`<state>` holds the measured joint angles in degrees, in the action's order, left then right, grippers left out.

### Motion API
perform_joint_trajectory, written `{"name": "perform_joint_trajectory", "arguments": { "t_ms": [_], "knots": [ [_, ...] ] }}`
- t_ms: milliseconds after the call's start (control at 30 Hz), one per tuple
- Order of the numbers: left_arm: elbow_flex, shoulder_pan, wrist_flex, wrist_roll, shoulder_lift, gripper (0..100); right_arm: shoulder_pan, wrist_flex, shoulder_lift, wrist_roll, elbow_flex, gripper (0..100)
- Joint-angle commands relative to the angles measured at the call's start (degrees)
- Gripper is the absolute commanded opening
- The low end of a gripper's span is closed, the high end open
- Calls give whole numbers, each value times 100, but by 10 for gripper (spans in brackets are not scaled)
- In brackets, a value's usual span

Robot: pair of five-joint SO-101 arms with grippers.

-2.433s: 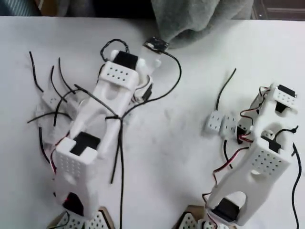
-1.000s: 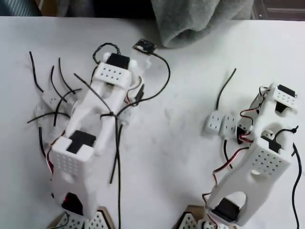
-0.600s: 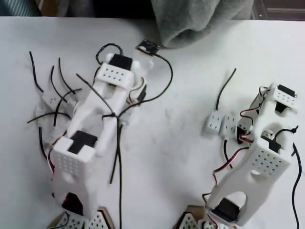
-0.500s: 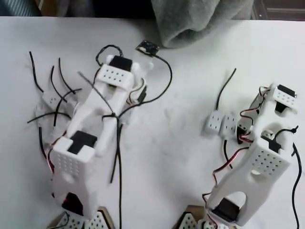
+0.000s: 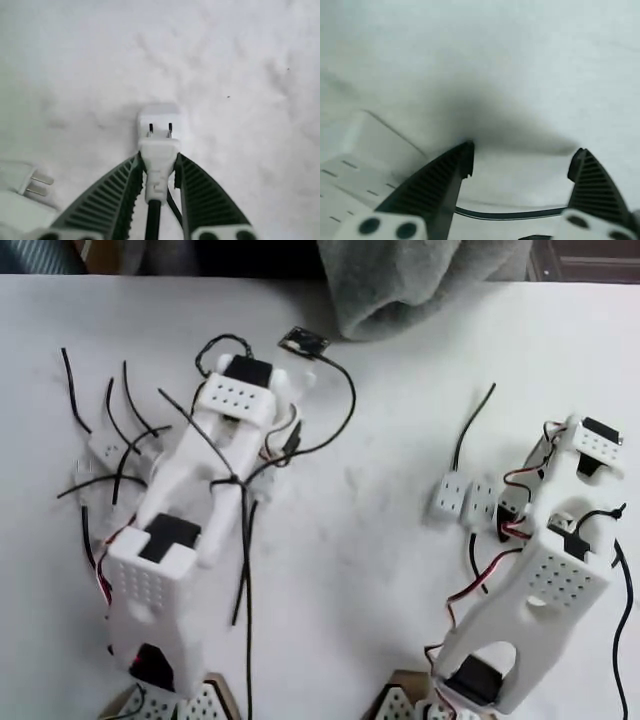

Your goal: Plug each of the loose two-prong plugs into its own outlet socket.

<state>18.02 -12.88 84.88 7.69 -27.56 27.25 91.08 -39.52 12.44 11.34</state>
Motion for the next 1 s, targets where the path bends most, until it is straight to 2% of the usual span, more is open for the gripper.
{"name": "perform_joint_trajectory", "arguments": {
  "t_ms": [0,967],
  "knots": [
    [343,92,70,-18,31,24,-4,-66,-57,-9,-62,316],
    [-220,40,-334,-62,22,24,-4,-66,-57,-9,-62,316]
  ]
}}
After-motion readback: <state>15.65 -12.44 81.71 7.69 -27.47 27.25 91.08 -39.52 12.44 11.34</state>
